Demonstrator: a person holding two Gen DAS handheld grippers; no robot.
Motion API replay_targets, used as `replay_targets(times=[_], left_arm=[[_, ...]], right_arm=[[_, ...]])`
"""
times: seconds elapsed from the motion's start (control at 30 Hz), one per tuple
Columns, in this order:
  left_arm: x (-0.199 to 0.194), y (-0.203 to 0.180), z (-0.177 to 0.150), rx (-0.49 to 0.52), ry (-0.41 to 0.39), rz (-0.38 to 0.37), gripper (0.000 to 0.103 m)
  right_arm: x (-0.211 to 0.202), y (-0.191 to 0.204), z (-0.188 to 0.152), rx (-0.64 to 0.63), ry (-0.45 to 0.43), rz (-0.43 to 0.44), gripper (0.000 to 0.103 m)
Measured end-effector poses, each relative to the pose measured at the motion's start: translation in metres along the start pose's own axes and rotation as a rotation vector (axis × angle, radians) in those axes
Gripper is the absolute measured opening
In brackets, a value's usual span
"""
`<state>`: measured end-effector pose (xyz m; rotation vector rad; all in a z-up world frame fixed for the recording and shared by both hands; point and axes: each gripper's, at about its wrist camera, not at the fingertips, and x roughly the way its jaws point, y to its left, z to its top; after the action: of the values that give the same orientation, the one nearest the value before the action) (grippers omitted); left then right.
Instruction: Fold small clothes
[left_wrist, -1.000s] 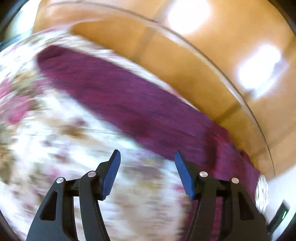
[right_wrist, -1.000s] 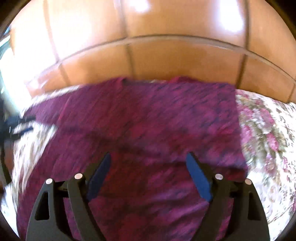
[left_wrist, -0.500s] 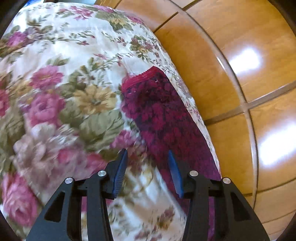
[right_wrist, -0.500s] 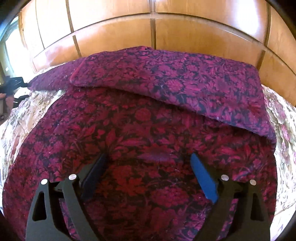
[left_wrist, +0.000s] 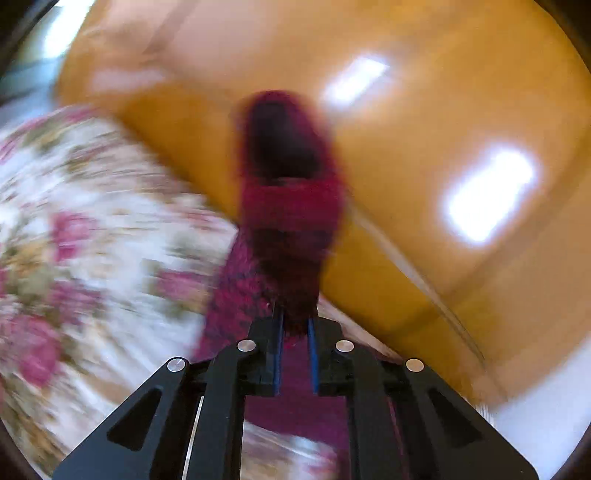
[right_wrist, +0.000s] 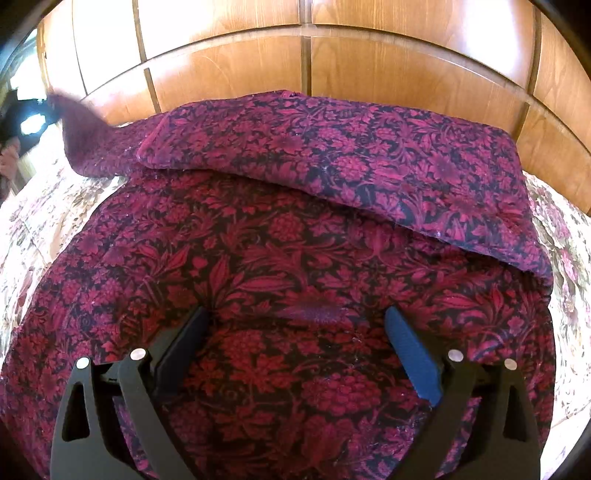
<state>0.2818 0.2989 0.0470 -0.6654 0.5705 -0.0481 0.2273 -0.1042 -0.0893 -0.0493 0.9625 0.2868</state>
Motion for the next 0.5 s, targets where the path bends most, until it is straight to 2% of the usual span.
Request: replay_targets(times=[0.07,0.13,0.27,0.3,0.33,0.37,0.47,0.5], left_arm=[[0.009,-0.049,-0.031,0.117,0.044,-0.066,0.010],[0.026,-0.091,-0.069,0.226,0.111,-0.096,0.010],[0.065,-0.143,-0.142,0.408,0.246,-0.085,0.013],[0.075,-0.151,-0.158,0.451,0.278,-0.068,0.017],[0.083,-0.157,-0.169,0.479,0.304,-0.058,0.031],[0.089,-0.162,-0.180,0.503,0.333,-0.055,0.038],[0.080,-0.165,-0.189,0.510,0.325,-0.059,0.052],[0.072,-0.164,-0.190,0.491,0.327,-0.080,0.064]], right_arm=[[-0.002,-0.002,0.000,0.005,0.000,0.002,0.096],[-0.003,-0.004,0.000,0.011,-0.001,0.008,0.096],[-0.005,-0.010,0.000,0.029,-0.007,0.029,0.096],[-0.006,-0.011,0.001,0.033,-0.007,0.035,0.096],[-0.006,-0.013,0.001,0.036,-0.008,0.040,0.096],[-0.006,-0.014,0.001,0.039,-0.009,0.045,0.096],[-0.012,-0.022,0.003,0.055,-0.011,0.070,0.095],[-0.016,-0.024,0.005,0.064,-0.012,0.086,0.093]])
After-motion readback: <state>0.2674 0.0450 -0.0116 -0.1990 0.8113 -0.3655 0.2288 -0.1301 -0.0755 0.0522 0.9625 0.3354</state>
